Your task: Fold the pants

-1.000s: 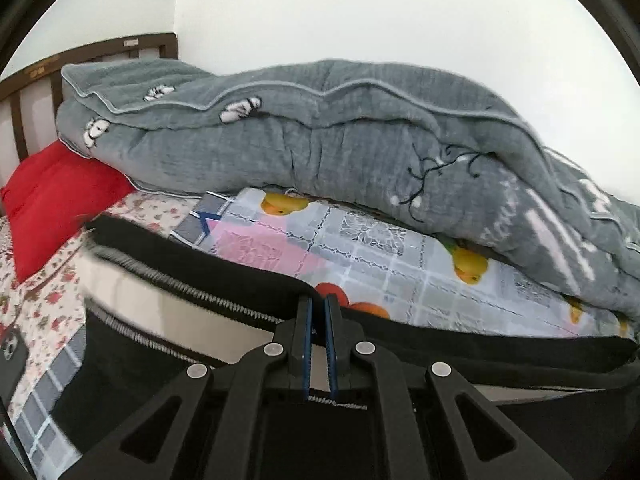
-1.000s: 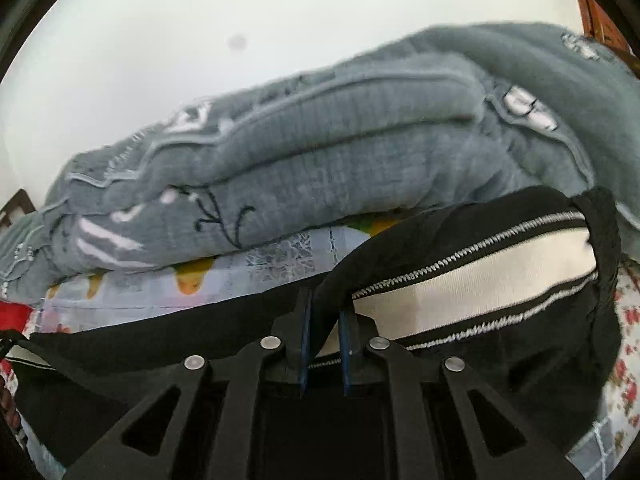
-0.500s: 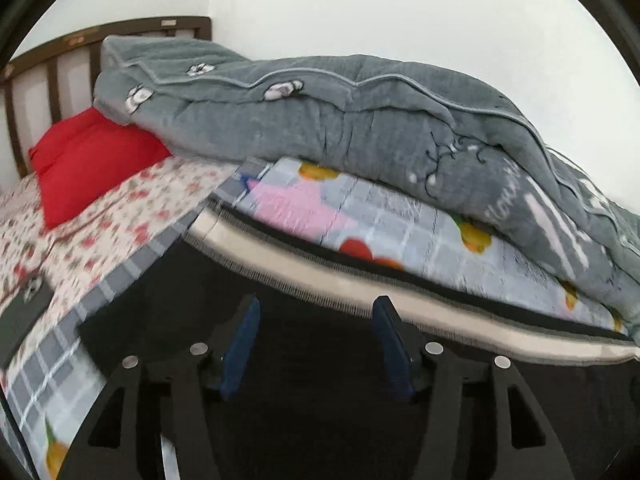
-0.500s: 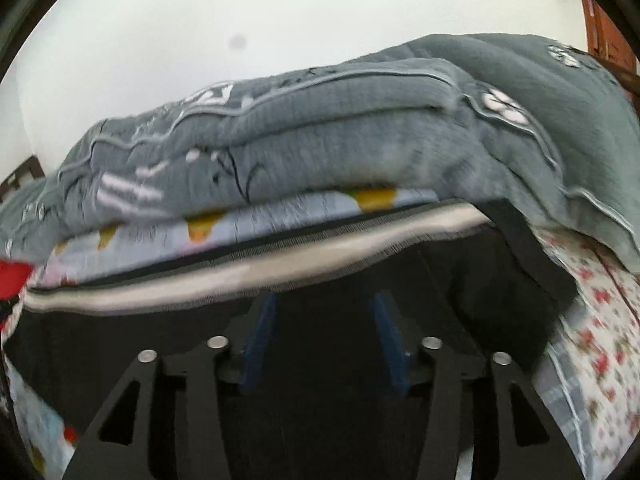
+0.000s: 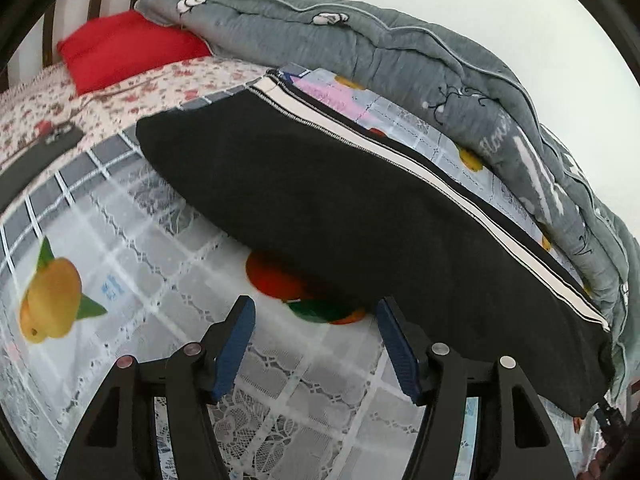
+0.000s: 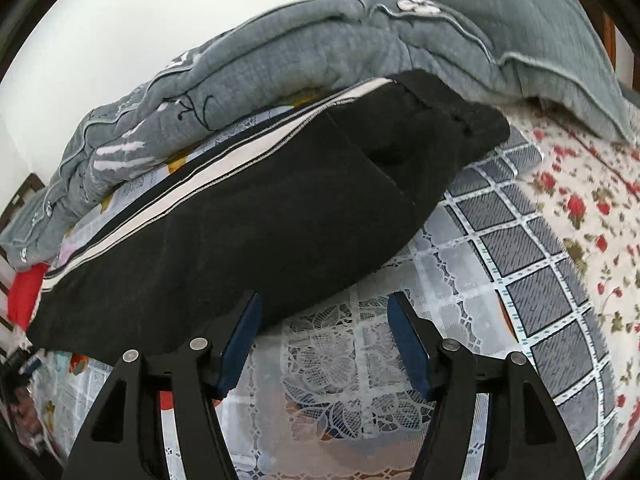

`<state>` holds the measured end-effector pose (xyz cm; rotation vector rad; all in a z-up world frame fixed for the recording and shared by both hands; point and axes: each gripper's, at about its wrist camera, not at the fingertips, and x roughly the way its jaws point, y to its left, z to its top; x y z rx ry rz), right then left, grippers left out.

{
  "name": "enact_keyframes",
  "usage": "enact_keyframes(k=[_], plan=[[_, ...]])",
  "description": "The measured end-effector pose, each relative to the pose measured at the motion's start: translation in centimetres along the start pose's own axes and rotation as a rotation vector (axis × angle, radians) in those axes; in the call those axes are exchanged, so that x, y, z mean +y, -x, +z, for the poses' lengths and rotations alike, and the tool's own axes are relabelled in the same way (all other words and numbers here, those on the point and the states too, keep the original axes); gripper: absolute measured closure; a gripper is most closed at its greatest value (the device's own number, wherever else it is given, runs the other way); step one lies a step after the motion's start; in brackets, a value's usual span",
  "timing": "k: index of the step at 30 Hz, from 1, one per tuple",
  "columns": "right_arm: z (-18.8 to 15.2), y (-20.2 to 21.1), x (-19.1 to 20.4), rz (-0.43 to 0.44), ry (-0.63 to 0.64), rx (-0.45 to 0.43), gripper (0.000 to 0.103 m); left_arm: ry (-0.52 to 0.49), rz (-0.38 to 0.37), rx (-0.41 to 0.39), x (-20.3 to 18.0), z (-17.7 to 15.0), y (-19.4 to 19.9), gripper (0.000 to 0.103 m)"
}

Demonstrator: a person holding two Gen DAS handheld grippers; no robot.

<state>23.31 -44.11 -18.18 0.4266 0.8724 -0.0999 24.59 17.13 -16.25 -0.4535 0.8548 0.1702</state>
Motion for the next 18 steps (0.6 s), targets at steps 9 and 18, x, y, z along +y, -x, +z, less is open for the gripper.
enact_keyframes(k=[9,18], plan=[[2.2,-2.4,-0.6,0.064,-0.095,0.044,0.039,0.094,-0.093,0.040,0.3,1.6,-2.5,0.042],[4.5,-5.6,0.2,0.031,-0.124,0.057,0.045,0.100,-0.064,0.055,-0.6,4.0,-5.1,0.044]])
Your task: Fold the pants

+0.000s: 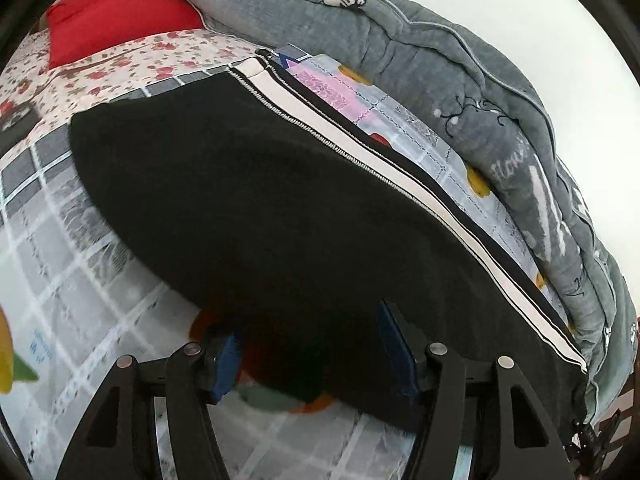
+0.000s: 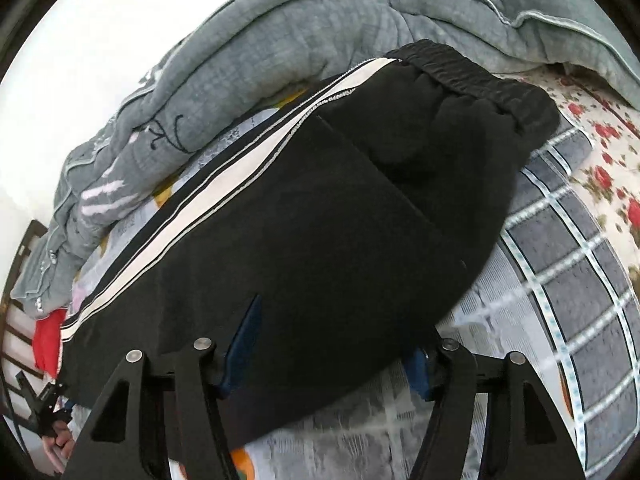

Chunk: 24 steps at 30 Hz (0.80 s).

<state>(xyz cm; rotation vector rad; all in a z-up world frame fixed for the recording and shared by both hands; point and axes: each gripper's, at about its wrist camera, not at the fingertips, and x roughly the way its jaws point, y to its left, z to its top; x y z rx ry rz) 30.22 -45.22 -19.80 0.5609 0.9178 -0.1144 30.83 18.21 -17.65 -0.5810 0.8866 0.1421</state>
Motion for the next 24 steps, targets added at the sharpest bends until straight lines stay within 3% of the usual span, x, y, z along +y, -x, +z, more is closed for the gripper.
enact_keyframes(k=[2,3,5,8,12,16,24], plan=[[0.1,-0.4,0.3,-0.045,0.016,-0.015,0.071,-0.006,0.014,-0.005,-0.3,0.3,-0.4,0.048],[0.2,-0.5,0.3,-0.051,0.020,-0.031,0.079,-0.013,0.031,-0.009,-0.4,0.4,-0.6,0.053],[0.1,-0.2,-0.3,-0.028,-0.004,-0.061,0.091,-0.035,0.075,-0.012,-0.7,0.7,-1.0,0.074],[-0.1,1.1,-0.4,-0.003,-0.015,-0.107,0.095,-0.074,0.061,0.001,-0.9,1.0,-0.9,0.087],[-1.1,4.0,0.3,-0.004,0.031,-0.154,0.096,-0.079,0.025,-0.017,-0.4,0.7,1.1,0.090],[-2.8,6.4,-0.6,0.021,0.025,-0.139,0.096,-0.081,0.022,-0.018,0.8,-0.6,3.5,0.090],[-9.5,12.8,-4.2,0.015,0.057,-0.127,0.096,-0.114,0.033,-0.006,3.7,-6.3,8.4,0.090]])
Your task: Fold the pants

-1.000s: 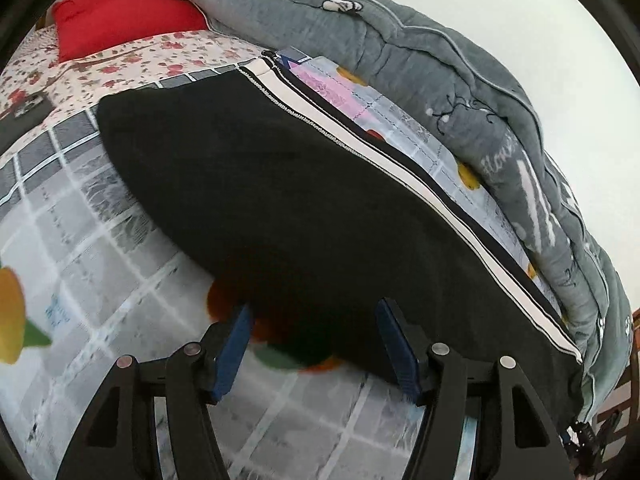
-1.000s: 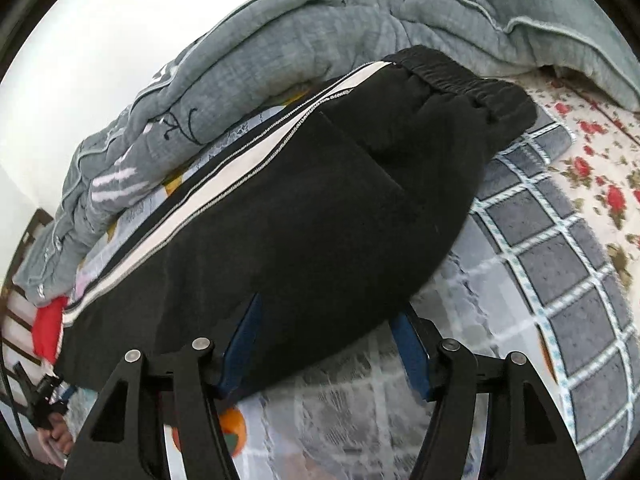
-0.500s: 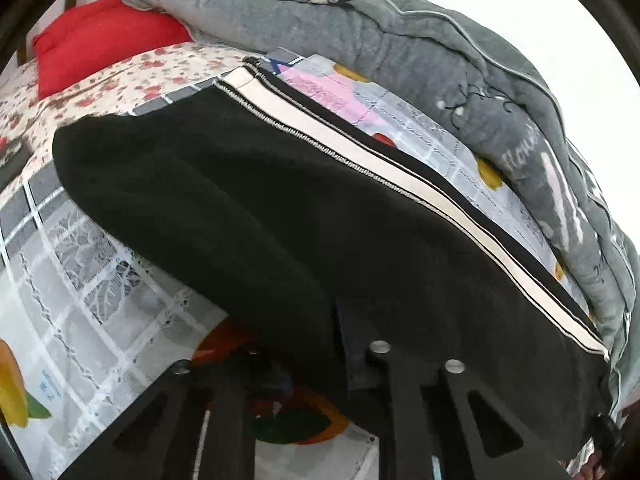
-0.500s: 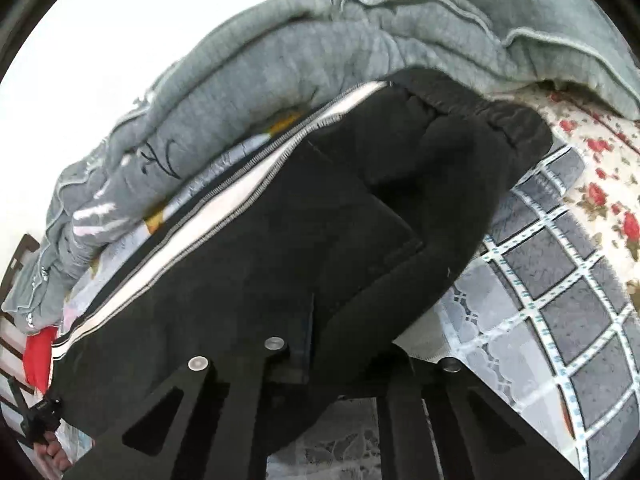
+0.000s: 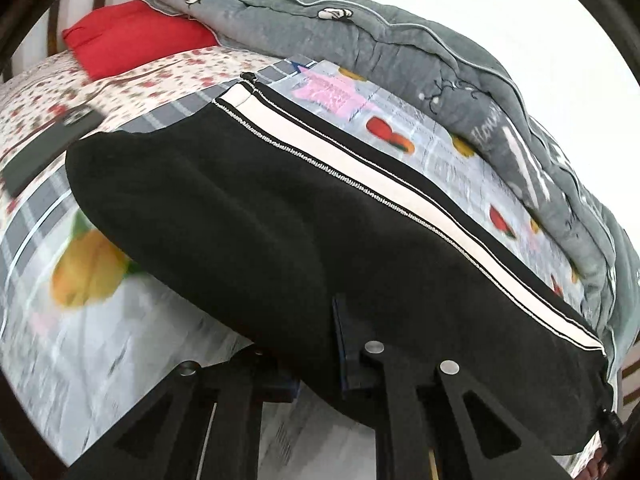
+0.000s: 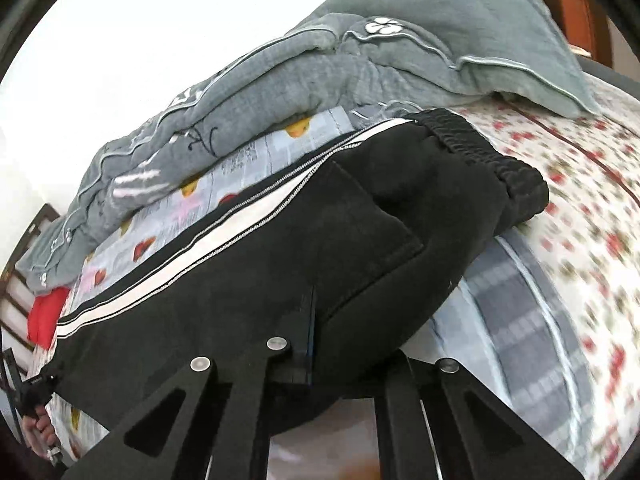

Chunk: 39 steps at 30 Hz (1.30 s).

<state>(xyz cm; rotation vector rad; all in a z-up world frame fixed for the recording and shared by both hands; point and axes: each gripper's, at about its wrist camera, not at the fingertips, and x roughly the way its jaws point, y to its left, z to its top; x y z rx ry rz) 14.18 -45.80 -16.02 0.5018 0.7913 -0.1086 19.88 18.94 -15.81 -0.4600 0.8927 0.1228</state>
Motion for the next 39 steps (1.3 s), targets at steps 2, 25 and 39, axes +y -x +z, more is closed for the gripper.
enact_keyframes(k=[2,25,39], plan=[[-1.3,1.6,-0.9,-0.006,0.001,-0.003,0.096,0.001,-0.015,0.004,0.8,-1.8,1.6,0.090],[0.8,6.6,4.6,-0.125,0.248,-0.092,0.043,-0.044,0.079,-0.156,3.8,2.1,7.8,0.050],[4.2,-4.0,13.4,-0.119,0.412,-0.024,0.043,-0.137,0.244,-0.098,4.3,10.3,-3.5,0.050]])
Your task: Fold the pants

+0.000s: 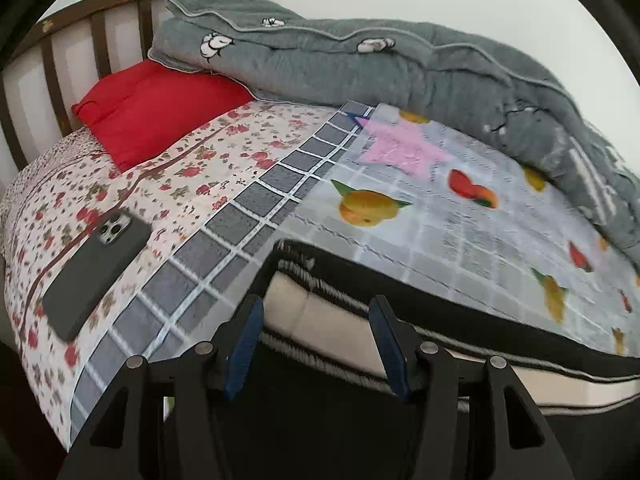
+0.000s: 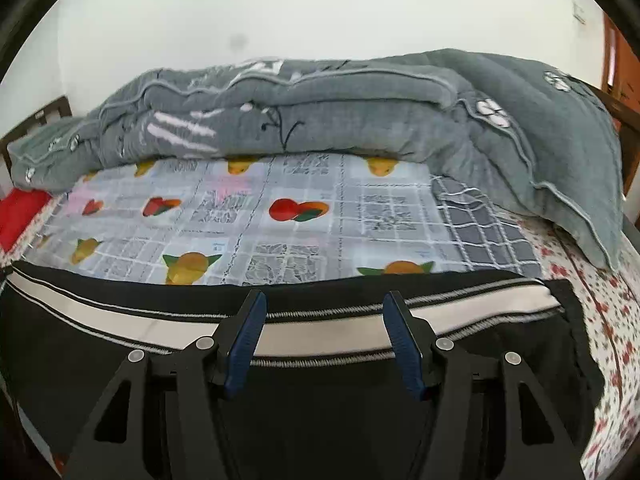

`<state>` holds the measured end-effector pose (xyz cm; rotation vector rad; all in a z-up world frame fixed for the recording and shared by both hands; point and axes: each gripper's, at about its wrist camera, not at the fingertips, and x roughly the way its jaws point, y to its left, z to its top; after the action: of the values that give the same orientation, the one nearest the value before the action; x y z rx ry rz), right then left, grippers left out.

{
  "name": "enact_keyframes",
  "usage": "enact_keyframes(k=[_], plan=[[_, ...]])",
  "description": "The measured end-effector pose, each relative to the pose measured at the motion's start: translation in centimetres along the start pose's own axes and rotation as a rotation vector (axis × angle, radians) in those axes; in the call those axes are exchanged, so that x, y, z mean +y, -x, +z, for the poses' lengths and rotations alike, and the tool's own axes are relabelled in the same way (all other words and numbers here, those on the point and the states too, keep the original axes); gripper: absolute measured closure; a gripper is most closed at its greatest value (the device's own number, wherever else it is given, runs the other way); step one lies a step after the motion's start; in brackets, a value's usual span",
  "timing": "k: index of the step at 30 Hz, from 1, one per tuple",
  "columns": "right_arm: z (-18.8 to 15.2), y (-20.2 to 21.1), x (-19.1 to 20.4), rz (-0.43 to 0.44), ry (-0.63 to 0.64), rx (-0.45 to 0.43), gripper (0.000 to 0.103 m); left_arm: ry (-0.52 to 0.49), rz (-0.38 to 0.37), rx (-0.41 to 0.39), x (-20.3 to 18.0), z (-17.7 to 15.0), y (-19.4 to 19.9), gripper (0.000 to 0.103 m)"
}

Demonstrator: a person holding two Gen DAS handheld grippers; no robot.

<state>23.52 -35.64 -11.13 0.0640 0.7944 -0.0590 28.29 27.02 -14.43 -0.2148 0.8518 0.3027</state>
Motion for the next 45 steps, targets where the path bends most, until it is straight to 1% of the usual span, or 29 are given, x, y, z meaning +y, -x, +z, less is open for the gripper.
enact_keyframes(k=[3,4,5,6,7,9,10,14,16,19,22,23,24,25,26,27,28,29,31,32,33,36,37,39,41,42,43,44,45], plan=[[0.4,-1.5,0.4,-0.005,0.020,0.021,0.043,0.008,0.031,0.012,0.2,0.7,-1.8,0.050],[0.4,-1.9,0.5,-0.003,0.028,0.025,0.043,0.010,0.028,0.020,0.3,0.8,-2.3,0.056],[0.5,-2.3,0.7,0.003,0.040,0.031,0.043,0.007,0.023,0.021,0.3,0.9,-2.7,0.071],[0.6,-2.6,0.8,0.008,0.051,0.036,0.043,0.000,0.027,0.010,0.2,1.0,-2.6,0.073],[0.6,-2.9,1.1,0.017,0.070,0.042,0.043,0.005,0.008,-0.016,0.3,1.0,-2.2,0.079],[0.7,-3.4,1.5,0.043,0.110,0.050,0.042,0.026,-0.022,-0.068,0.8,1.3,-1.2,0.081],[0.8,-3.8,1.8,0.050,0.129,0.055,0.039,0.035,-0.022,-0.078,0.9,1.5,-1.0,0.082],[0.9,-5.2,3.0,0.101,0.200,0.079,0.039,0.073,-0.043,-0.053,1.5,2.0,-2.1,0.083],[1.1,-6.3,3.8,0.132,0.240,0.097,0.038,0.073,-0.045,-0.048,1.5,1.8,-2.5,0.083],[1.2,-8.3,5.3,0.191,0.332,0.159,0.038,0.077,-0.055,-0.050,1.6,1.7,-2.5,0.082],[0.4,-10.5,6.8,0.201,0.443,0.230,0.039,0.079,-0.070,-0.046,1.8,1.7,-2.4,0.082],[0.1,-10.5,6.9,0.216,0.452,0.225,0.049,0.078,-0.075,-0.046,1.9,1.6,-2.3,0.082],[-0.1,-10.2,7.1,0.250,0.470,0.217,0.061,0.077,-0.079,-0.047,2.0,1.6,-2.3,0.082],[-0.3,-9.9,7.3,0.272,0.492,0.222,0.101,0.075,-0.084,-0.050,2.1,1.5,-2.1,0.082],[-0.6,-9.4,7.7,0.263,0.520,0.213,0.100,0.072,-0.086,-0.055,2.2,1.5,-1.9,0.082],[-0.9,-8.7,7.9,0.249,0.552,0.182,0.100,0.071,-0.089,-0.060,2.2,1.4,-1.8,0.082],[-0.8,-8.1,7.7,0.256,0.548,0.159,0.100,0.074,-0.098,-0.075,2.3,1.4,-1.4,0.082],[-0.4,-7.5,7.3,0.267,0.531,0.143,0.101,0.079,-0.106,-0.084,2.4,1.4,-1.2,0.082],[1.1,-6.2,6.0,0.317,0.459,0.084,0.101,0.080,-0.118,-0.095,2.4,1.8,-1.0,0.082],[1.5,-6.3,6.0,0.320,0.449,0.076,0.101,0.075,-0.114,-0.093,2.3,2.0,-1.1,0.082],[1.8,-7.0,6.1,0.313,0.443,0.083,0.101,0.064,-0.100,-0.089,1.9,2.2,-1.5,0.082],[0.8,-10.6,7.8,0.241,0.479,0.167,0.100,0.036,-0.039,-0.071,0.9,2.3,-2.6,0.082],[0.5,-11.2,8.1,0.225,0.480,0.166,0.099,0.030,-0.027,-0.063,0.7,2.3,-2.8,0.082],[0.9,-10.7,7.5,0.222,0.441,0.154,0.095,0.026,0.001,-0.061,0.5,2.0,-2.7,0.078],[1.6,-9.5,5.8,0.218,0.357,0.138,0.086,0.041,0.026,-0.052,0.9,1.8,-2.5,0.068],[1.9,-8.4,4.5,0.193,0.317,0.107,0.084,0.055,0.028,-0.050,1.1,1.7,-2.3,0.066],[2.0,-7.3,3.1,0.156,0.288,0.075,0.079,0.072,0.022,-0.049,1.5,1.6,-2.0,0.063],[2.0,-6.3,1.6,0.112,0.265,0.048,0.072,0.084,0.014,-0.047,1.7,1.4,-1.7,0.062],[2.0,-5.5,-0.1,0.060,0.239,0.029,0.068,0.091,0.010,-0.045,1.9,1.3,-1.4,0.062]])
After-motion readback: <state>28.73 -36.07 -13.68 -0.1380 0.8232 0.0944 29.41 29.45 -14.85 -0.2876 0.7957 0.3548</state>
